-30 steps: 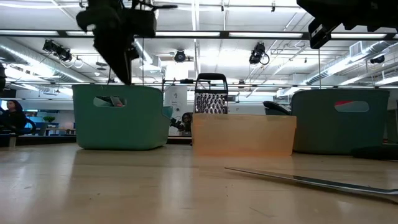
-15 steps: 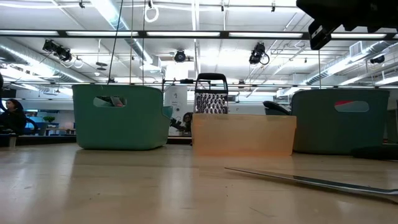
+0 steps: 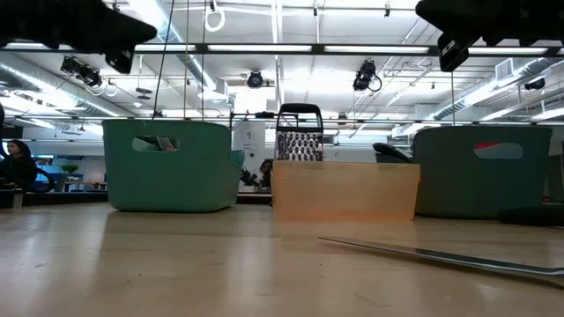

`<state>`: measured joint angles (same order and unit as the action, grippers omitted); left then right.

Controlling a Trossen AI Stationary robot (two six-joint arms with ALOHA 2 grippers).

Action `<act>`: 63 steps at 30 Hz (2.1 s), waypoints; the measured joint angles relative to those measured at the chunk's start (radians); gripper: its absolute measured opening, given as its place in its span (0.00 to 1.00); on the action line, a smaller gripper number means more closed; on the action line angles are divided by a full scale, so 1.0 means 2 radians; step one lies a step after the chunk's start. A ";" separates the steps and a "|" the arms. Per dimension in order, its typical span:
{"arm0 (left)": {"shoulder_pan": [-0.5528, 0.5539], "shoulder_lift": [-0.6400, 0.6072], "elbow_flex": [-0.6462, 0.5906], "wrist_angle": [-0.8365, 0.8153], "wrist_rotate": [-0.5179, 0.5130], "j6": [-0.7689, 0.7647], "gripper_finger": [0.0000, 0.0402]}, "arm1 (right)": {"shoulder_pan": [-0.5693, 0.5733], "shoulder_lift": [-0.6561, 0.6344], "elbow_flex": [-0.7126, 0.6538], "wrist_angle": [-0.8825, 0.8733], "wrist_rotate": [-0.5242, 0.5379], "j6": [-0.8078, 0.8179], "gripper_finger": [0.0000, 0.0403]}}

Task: Pick & Place Kitchen Items
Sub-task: Put the black serving spoon into the blue bin

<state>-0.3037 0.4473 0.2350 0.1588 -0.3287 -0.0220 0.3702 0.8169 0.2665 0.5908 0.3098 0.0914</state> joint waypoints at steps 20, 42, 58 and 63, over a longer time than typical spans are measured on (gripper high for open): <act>0.000 -0.022 -0.044 0.014 0.031 0.011 0.06 | 0.030 0.045 0.230 -0.414 0.133 0.087 0.02; 0.000 -0.022 -0.044 0.018 0.028 0.000 0.05 | 0.204 0.298 0.473 -0.888 -0.018 0.687 0.46; 0.000 -0.022 -0.044 0.018 0.028 -0.010 0.05 | 0.255 0.298 0.284 -0.755 -0.134 0.914 0.70; 0.000 -0.022 -0.044 0.018 0.028 -0.010 0.05 | 0.255 0.298 0.247 -0.738 -0.133 0.924 0.67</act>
<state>-0.3038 0.4026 0.1467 0.1940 -0.2722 -0.0418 0.8799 1.4124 0.7597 -0.8853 0.0440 1.9403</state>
